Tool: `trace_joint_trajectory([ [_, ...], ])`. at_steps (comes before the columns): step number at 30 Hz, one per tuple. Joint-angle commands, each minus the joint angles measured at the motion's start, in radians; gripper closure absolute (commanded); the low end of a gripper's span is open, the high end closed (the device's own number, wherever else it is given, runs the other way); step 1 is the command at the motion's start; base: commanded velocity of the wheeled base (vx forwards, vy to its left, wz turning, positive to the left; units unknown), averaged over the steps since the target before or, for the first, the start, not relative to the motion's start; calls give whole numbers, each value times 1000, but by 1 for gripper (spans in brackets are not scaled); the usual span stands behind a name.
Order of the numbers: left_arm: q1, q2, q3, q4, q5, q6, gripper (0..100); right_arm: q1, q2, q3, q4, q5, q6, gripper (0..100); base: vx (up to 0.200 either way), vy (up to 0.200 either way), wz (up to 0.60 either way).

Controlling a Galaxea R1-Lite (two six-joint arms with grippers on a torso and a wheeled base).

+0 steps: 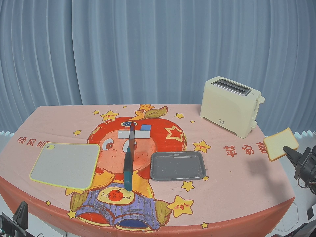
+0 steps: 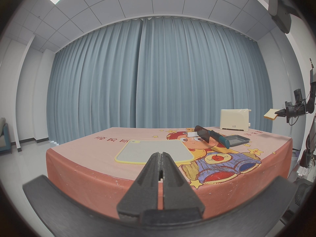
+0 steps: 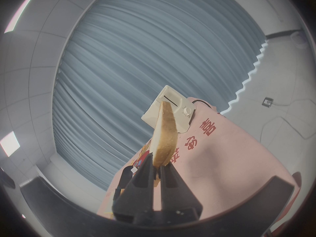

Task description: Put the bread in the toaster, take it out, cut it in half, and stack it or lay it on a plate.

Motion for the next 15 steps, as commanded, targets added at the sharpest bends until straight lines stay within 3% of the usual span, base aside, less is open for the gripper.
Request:
trace_joint_trajectory([
  [1,0,-16,18,0,0,0,100,-2,3,16,-1,-1,-63,100,0,0,0],
  [4,0,-16,18,0,0,0,100,-2,2,15,-1,-1,-92,100,0,0,0],
  [11,0,-16,18,0,0,0,100,10,0,-2,-2,1,-102,100,0,0,0],
  [15,0,-16,18,0,0,0,100,10,3,-8,-2,1,-148,100,0,0,0],
])
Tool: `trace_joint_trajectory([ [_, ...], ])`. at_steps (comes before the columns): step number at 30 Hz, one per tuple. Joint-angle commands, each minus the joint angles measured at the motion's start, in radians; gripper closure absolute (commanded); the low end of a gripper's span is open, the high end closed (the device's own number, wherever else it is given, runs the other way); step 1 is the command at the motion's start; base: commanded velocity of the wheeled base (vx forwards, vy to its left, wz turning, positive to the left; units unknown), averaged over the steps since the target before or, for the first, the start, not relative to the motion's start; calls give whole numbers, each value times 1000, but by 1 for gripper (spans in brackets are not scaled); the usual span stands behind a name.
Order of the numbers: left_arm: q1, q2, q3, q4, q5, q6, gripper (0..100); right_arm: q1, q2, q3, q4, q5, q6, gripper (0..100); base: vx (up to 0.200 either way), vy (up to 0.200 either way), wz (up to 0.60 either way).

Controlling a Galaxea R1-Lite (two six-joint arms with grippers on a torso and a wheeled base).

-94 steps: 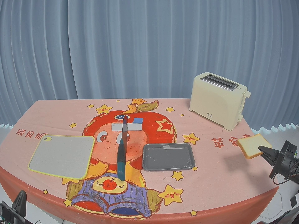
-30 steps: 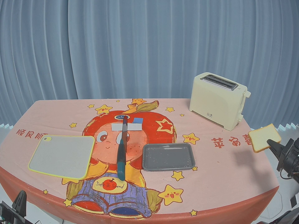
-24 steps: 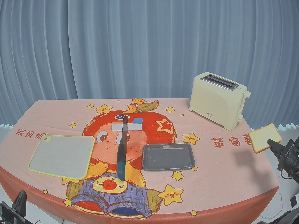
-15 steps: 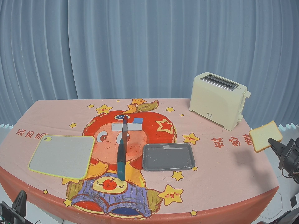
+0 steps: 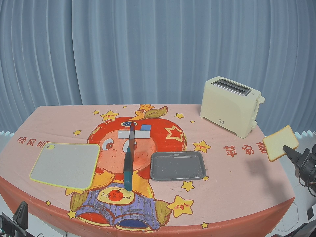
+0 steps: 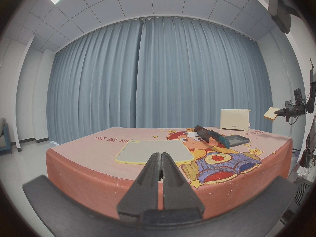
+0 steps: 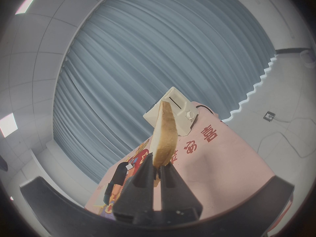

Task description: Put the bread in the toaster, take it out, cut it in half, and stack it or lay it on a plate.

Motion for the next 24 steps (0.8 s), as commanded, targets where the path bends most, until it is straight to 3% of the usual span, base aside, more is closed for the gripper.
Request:
trace_joint_trajectory([
  [1,0,-16,18,0,0,0,100,2,4,-2,2,0,-39,100,0,0,0],
  [8,0,-16,18,0,0,0,100,2,5,4,2,5,-131,100,0,0,0],
  [14,0,-16,18,0,0,0,100,2,7,-4,2,6,-174,100,0,0,0],
  [24,0,-16,18,0,0,0,100,2,10,-7,2,8,-316,100,0,0,0],
])
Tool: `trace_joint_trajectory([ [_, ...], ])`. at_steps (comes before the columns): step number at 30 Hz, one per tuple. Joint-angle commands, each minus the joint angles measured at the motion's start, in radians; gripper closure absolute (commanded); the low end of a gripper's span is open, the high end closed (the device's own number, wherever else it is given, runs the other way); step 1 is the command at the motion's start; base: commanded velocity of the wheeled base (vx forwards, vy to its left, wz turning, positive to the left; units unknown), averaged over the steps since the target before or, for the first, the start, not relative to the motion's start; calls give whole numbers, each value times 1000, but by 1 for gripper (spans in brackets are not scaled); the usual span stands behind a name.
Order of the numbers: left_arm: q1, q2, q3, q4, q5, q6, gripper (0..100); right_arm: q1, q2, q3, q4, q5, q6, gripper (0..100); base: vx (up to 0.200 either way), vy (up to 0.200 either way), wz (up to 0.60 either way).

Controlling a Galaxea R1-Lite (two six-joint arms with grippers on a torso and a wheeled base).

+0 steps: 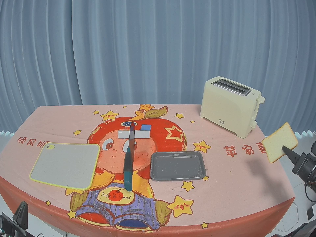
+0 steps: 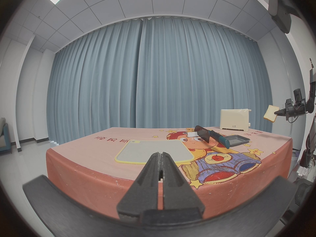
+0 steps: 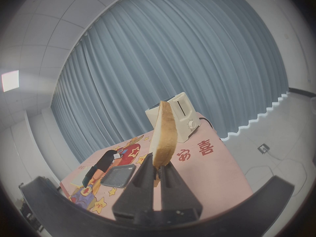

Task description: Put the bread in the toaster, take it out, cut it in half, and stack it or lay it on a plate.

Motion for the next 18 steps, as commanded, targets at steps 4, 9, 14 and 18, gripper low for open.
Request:
trace_joint_trajectory([
  [4,0,-16,18,0,0,0,100,0,0,-15,0,2,-55,100,0,0,0],
  [9,0,-16,18,0,0,0,100,7,-4,-27,-2,3,-90,100,0,0,0],
  [14,0,-16,18,-2,0,0,100,9,-6,-52,0,3,-98,100,0,0,0],
  [18,0,-16,18,0,0,0,100,9,0,-75,-2,5,-107,100,0,0,0],
])
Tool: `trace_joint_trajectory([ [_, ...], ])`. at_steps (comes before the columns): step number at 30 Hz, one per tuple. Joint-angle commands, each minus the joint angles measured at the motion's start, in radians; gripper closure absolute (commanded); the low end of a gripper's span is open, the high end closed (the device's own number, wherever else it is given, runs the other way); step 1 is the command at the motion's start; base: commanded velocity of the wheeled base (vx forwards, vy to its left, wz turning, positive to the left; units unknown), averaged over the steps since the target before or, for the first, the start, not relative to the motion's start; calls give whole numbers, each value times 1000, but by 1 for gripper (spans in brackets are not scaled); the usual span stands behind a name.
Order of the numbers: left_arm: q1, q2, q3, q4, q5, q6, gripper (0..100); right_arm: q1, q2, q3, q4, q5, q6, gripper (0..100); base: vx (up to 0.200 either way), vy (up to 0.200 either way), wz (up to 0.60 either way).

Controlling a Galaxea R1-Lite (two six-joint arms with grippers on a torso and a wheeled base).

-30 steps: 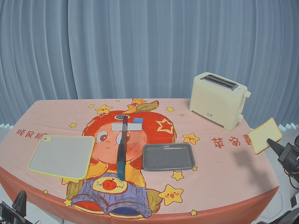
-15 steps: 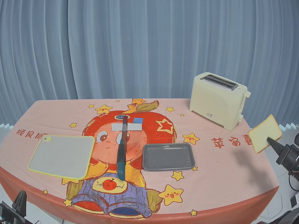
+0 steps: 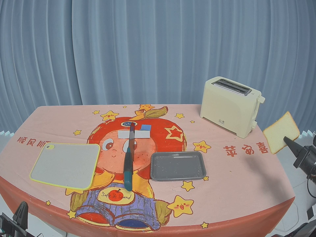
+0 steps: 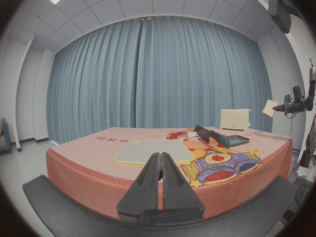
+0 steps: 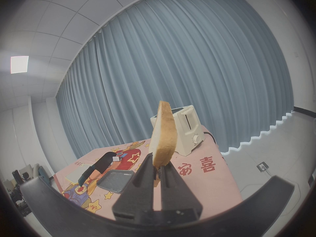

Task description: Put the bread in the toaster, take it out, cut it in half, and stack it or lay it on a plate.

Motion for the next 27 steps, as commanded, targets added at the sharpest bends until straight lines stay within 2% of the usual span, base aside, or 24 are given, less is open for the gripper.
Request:
trace_joint_trajectory([
  [1,0,-16,18,0,0,0,100,1,6,-21,1,1,-12,100,0,0,0],
  [13,0,-16,18,0,0,0,100,1,6,-58,1,4,-48,100,0,0,0],
  [15,0,-16,18,0,0,0,100,1,9,-70,1,4,-98,100,0,0,0],
  [18,0,-16,18,0,0,0,100,1,9,-73,1,6,-127,100,0,0,0],
  [19,0,-16,18,0,0,0,100,1,9,-75,1,9,-158,100,0,0,0],
  [23,0,-16,18,0,0,0,100,-4,10,-75,1,52,-235,100,0,0,0],
  [27,0,-16,18,0,0,0,100,-8,10,-98,1,62,-250,100,0,0,0],
])
